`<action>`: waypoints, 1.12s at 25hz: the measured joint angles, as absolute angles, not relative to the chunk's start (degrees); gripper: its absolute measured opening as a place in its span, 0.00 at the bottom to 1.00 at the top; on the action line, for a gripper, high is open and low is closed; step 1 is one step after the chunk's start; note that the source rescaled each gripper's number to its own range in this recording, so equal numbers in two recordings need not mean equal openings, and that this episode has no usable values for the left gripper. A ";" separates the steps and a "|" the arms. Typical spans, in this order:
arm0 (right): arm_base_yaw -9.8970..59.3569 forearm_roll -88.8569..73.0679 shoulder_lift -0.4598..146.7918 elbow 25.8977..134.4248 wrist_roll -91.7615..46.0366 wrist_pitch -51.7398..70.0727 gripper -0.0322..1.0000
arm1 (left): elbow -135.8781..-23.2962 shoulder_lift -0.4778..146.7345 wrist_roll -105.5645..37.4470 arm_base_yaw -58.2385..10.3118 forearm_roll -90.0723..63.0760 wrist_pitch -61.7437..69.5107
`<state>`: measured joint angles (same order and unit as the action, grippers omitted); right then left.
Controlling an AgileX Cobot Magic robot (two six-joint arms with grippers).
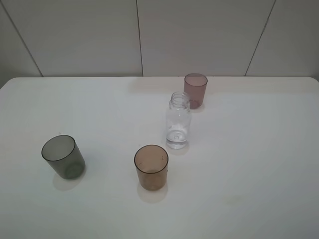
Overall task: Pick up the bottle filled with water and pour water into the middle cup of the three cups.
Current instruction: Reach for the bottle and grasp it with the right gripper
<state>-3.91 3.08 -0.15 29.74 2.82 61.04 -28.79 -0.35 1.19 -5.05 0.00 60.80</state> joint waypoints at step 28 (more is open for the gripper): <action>-3.91 3.08 -0.15 29.74 2.82 61.04 0.84 | -28.79 -0.35 1.19 -5.05 0.00 60.80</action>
<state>-3.91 3.08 -0.15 29.74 2.82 61.04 -28.79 -0.35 1.19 -5.05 0.00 60.80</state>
